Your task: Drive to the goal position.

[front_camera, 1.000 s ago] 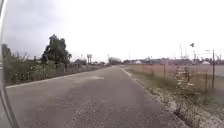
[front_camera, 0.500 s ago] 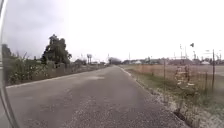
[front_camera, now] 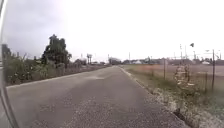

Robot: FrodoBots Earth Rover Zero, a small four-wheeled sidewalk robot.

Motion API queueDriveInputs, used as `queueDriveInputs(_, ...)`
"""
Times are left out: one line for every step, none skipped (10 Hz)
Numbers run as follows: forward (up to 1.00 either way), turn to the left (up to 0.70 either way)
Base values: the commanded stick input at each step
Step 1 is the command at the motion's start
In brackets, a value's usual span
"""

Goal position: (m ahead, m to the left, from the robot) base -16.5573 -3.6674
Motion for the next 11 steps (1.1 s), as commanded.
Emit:
queueDriveInputs(0.08, 0.0)
queueDriveInputs(0.08, 0.0)
queueDriveInputs(0.08, 0.0)
queueDriveInputs(0.08, 0.0)
queueDriveInputs(0.07, 0.0)
queueDriveInputs(0.07, 0.0)
queueDriveInputs(0.08, 0.0)
queueDriveInputs(0.08, 0.0)
queueDriveInputs(0.08, 0.0)
queueDriveInputs(0.08, 0.0)
queueDriveInputs(0.08, 0.0)
